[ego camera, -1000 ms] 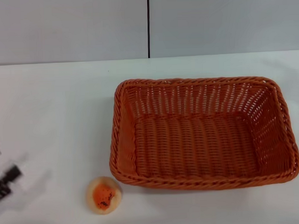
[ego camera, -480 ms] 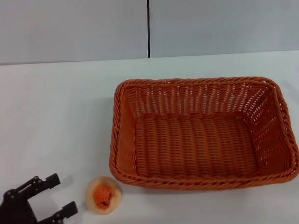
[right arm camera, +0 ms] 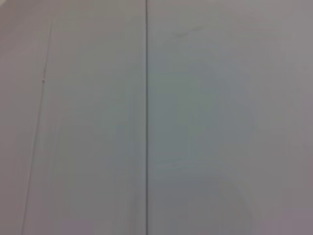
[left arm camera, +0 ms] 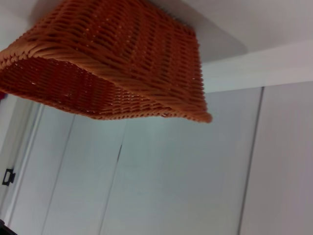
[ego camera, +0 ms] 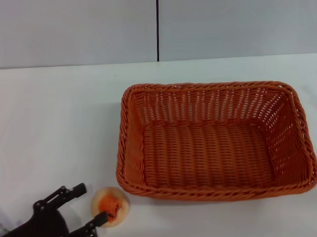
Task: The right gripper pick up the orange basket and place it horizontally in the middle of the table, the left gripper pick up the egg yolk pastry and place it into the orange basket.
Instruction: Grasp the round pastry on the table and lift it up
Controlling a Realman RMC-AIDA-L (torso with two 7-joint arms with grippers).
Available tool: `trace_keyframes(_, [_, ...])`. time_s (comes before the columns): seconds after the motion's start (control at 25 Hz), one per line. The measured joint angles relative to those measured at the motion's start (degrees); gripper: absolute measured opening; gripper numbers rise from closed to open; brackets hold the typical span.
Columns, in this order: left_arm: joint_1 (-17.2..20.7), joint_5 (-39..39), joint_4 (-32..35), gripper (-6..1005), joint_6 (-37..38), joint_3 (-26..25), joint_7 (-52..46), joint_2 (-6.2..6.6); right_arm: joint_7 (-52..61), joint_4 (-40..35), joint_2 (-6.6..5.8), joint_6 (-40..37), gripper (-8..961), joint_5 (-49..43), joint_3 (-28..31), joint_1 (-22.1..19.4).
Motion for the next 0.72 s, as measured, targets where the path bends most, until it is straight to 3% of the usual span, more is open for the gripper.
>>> trace_keyframes(0.72, [-2.8, 0.5, -5.1, 793, -3.9, 2.0, 1.3, 0.00, -0.8, 3.6, -0.04, 1.1, 640, 0.0, 3.0, -0.1])
